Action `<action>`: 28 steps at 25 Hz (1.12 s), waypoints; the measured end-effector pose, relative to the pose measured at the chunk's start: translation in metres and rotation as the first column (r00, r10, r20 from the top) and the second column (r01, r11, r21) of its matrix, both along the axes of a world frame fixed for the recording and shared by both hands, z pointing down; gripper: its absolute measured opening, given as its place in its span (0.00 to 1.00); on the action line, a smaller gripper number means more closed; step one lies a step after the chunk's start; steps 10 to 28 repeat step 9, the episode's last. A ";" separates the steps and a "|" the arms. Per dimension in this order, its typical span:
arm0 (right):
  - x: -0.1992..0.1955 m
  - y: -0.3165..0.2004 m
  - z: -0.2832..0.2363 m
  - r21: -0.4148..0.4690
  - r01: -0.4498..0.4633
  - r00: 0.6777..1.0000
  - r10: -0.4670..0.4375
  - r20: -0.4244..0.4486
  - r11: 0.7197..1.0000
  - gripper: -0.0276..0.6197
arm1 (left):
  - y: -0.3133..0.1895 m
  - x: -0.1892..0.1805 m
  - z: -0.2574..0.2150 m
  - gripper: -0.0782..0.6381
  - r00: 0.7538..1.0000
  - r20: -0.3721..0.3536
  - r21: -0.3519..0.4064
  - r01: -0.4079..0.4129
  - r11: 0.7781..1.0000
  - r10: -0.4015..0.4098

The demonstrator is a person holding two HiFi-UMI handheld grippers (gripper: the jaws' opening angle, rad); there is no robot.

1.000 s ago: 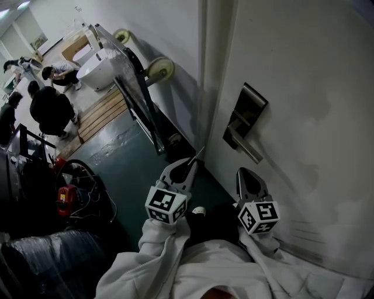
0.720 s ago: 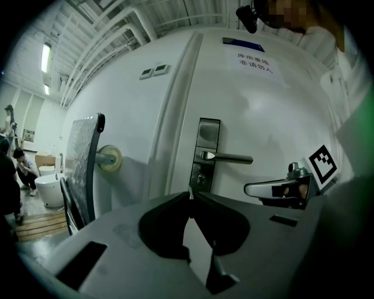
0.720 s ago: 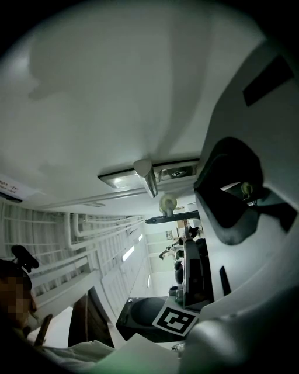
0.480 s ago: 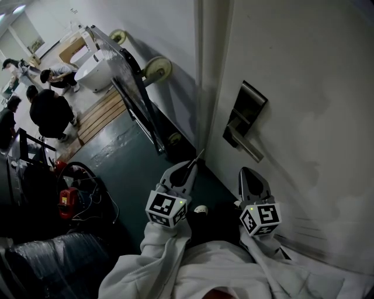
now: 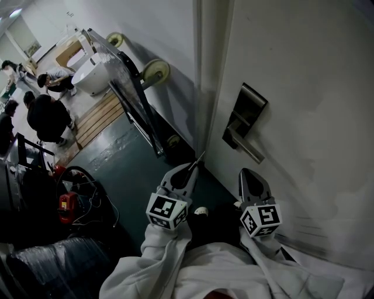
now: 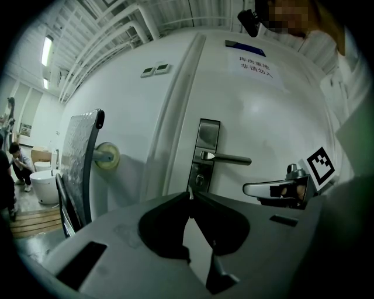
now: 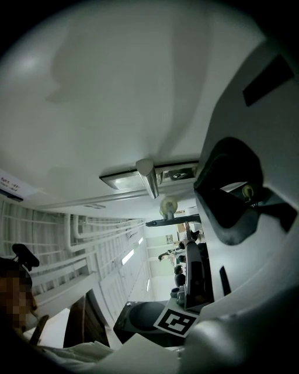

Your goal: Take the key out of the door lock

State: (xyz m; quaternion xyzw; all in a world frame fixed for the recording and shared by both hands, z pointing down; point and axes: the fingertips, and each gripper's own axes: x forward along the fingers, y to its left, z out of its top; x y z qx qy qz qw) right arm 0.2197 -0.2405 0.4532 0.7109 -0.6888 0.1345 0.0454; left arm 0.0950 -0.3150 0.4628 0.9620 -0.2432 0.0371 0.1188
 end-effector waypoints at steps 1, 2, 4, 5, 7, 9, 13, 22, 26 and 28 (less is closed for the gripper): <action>0.000 0.000 0.000 -0.001 0.000 1.000 0.000 -0.001 1.000 0.12 | 0.000 0.000 0.000 0.15 1.000 -0.001 -0.002 0.000 1.000 0.000; 0.000 0.000 0.000 -0.002 -0.001 1.000 0.001 -0.002 1.000 0.12 | -0.001 0.000 0.000 0.15 1.000 -0.002 -0.003 0.000 1.000 0.000; 0.000 0.001 0.001 -0.005 -0.005 1.000 0.005 -0.001 1.000 0.12 | 0.000 0.000 0.001 0.15 1.000 -0.002 -0.004 -0.002 1.000 0.002; 0.000 0.002 0.002 -0.007 -0.005 1.000 0.005 0.000 1.000 0.12 | 0.000 0.001 0.001 0.15 1.000 -0.002 -0.004 -0.003 1.000 0.003; 0.000 0.003 0.002 -0.008 -0.005 1.000 0.005 0.000 1.000 0.12 | 0.001 0.001 0.001 0.15 1.000 -0.002 -0.003 -0.006 1.000 0.006; -0.001 0.003 0.002 -0.008 -0.003 1.000 0.003 -0.001 1.000 0.12 | 0.002 0.002 0.000 0.15 1.000 -0.002 -0.003 -0.009 1.000 0.009; -0.001 0.003 0.002 -0.008 -0.003 1.000 0.003 -0.001 1.000 0.12 | 0.002 0.002 0.000 0.15 1.000 -0.002 -0.003 -0.009 1.000 0.009; -0.001 0.003 0.002 -0.008 -0.003 1.000 0.003 -0.001 1.000 0.12 | 0.002 0.002 0.000 0.15 1.000 -0.002 -0.003 -0.009 1.000 0.009; -0.001 0.003 0.002 -0.008 -0.003 1.000 0.003 -0.001 1.000 0.12 | 0.002 0.002 0.000 0.15 1.000 -0.002 -0.003 -0.009 1.000 0.009; -0.001 0.003 0.002 -0.008 -0.003 1.000 0.003 -0.001 1.000 0.12 | 0.002 0.002 0.000 0.15 1.000 -0.002 -0.003 -0.009 1.000 0.009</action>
